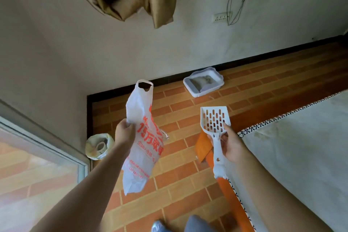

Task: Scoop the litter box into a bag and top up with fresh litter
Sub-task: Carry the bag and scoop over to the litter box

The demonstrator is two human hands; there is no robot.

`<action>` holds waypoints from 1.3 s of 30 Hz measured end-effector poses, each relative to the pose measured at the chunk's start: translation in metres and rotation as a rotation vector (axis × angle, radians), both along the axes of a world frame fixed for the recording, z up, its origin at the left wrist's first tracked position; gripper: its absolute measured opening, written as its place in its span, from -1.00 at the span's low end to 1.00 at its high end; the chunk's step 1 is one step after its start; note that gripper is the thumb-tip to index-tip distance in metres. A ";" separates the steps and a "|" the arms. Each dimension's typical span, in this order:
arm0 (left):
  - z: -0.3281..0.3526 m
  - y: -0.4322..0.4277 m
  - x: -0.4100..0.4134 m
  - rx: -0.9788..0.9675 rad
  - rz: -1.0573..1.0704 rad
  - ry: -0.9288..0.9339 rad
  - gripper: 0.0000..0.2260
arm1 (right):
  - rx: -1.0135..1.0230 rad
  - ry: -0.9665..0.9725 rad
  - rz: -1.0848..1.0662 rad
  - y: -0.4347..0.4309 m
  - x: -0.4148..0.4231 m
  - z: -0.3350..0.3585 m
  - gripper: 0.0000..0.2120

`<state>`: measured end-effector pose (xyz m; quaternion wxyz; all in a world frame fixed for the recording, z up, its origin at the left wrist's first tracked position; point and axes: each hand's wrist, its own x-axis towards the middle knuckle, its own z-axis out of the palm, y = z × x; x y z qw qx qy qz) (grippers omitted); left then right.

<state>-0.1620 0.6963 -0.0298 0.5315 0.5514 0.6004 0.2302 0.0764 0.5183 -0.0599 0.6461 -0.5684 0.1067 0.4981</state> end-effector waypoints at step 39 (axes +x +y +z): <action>-0.021 0.373 0.485 0.003 -0.433 0.079 -0.83 | -0.003 -0.198 -0.204 0.290 0.400 -0.011 -0.71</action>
